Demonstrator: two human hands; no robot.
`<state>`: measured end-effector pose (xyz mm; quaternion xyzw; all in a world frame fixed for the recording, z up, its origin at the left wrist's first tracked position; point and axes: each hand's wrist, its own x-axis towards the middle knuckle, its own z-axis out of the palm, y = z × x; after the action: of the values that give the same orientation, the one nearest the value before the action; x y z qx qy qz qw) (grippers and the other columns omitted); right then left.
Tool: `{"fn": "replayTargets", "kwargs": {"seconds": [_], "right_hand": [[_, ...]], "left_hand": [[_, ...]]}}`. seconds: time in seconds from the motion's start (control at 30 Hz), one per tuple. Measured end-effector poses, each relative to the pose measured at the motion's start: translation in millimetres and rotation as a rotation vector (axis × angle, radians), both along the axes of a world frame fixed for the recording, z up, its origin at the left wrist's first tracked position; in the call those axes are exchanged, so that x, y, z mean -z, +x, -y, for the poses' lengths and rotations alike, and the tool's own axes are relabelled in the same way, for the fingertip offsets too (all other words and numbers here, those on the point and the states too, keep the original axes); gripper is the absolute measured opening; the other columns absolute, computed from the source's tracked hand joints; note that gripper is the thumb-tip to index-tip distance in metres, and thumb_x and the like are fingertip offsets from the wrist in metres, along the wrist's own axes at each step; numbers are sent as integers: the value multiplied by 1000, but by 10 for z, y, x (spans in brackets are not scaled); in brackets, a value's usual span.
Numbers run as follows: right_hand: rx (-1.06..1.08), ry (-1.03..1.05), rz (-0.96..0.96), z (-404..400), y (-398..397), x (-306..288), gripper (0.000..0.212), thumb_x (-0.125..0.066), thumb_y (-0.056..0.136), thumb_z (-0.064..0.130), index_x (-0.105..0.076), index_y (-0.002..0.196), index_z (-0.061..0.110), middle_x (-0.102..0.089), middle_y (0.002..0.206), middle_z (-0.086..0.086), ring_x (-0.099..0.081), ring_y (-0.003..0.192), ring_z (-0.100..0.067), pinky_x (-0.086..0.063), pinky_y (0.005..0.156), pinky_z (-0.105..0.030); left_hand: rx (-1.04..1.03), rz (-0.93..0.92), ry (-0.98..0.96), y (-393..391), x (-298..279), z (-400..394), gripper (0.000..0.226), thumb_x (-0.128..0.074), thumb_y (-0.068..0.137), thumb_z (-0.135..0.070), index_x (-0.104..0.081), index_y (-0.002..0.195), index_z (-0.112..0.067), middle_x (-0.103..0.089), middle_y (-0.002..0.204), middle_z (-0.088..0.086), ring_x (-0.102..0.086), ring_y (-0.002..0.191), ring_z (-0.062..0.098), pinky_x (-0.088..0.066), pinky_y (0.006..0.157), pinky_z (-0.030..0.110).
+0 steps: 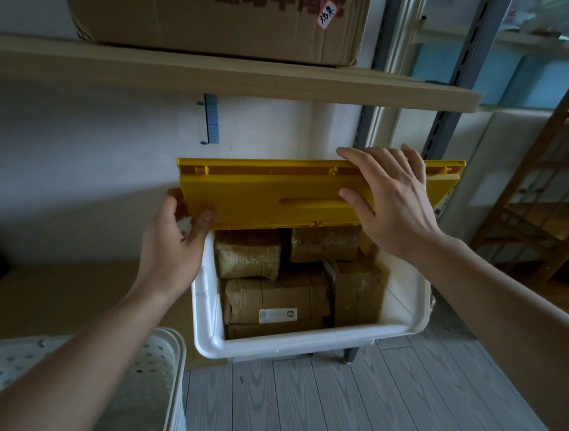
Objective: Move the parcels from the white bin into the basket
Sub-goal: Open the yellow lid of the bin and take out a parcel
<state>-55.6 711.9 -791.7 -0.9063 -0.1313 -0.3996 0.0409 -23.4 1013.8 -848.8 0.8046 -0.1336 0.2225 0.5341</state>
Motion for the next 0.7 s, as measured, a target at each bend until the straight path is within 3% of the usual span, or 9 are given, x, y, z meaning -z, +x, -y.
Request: {"fn": "replayTargets", "kwargs": {"seconds": [0.07, 0.13, 0.23, 0.3, 0.4, 0.5, 0.6, 0.7], "right_hand": [[-1, 30, 54, -12, -52, 54, 51, -59, 98, 41, -55, 143, 16, -60, 137, -9, -51, 132, -33, -25, 120, -55], [-20, 96, 109, -36, -128, 128, 53, -66, 96, 37, -56, 142, 13, -58, 140, -12, -48, 135, -34, -31, 117, -53], [-33, 183, 151, -105, -267, 287, 52, -72, 92, 34, -60, 136, 10, -56, 138, -16, -47, 130, -34, -38, 107, -44], [-37, 183, 139, -148, -351, 418, 50, -73, 90, 35, -62, 132, 9, -56, 134, -15, -47, 125, -31, -34, 101, -36], [-89, 196, 39, -198, -454, 617, 52, -73, 88, 37, -62, 132, 10, -58, 131, -14, -51, 123, -31, -41, 101, -38], [-137, 248, -70, -242, -535, 811, 55, -71, 89, 42, -57, 135, 15, -56, 131, -9, -53, 122, -31, -48, 99, -46], [-155, 285, -158, -233, -573, 908, 62, -68, 88, 48, -51, 140, 21, -53, 135, -5, -52, 125, -28, -51, 97, -50], [-127, 342, -188, -174, -568, 912, 69, -75, 86, 45, -48, 144, 18, -53, 138, -4, -51, 127, -25, -47, 102, -43]], "left_hand": [[46, 1, -8, -80, -5, -13, 48, -58, 91, -43, -49, 133, -21, -58, 116, -22, -54, 106, -15, -43, 87, 14], [57, 26, -7, -140, 13, -74, 55, -59, 89, -45, -45, 138, -23, -57, 120, -24, -54, 112, -11, -45, 90, 19], [18, 123, 17, -211, -4, -190, 36, -64, 95, -31, -51, 126, -20, -63, 117, -7, -63, 109, 10, -53, 85, 24], [9, 173, 50, -282, -31, -208, 19, -64, 96, -21, -57, 112, -13, -65, 104, 0, -64, 96, 13, -53, 77, 15], [82, 161, 128, -412, -4, -153, 12, -65, 97, -26, -61, 104, -17, -66, 97, -6, -65, 84, 11, -55, 73, 21], [175, 143, 254, -490, 91, -76, 24, -58, 92, -42, -61, 110, -26, -65, 104, -17, -64, 96, 2, -52, 77, 13], [246, 125, 350, -499, 187, 26, 29, -61, 93, -37, -62, 119, -26, -63, 115, -16, -60, 113, 2, -49, 90, 16], [258, 113, 398, -468, 259, 126, 30, -65, 96, -34, -60, 125, -26, -60, 122, -18, -56, 118, -2, -46, 94, 14]]}}
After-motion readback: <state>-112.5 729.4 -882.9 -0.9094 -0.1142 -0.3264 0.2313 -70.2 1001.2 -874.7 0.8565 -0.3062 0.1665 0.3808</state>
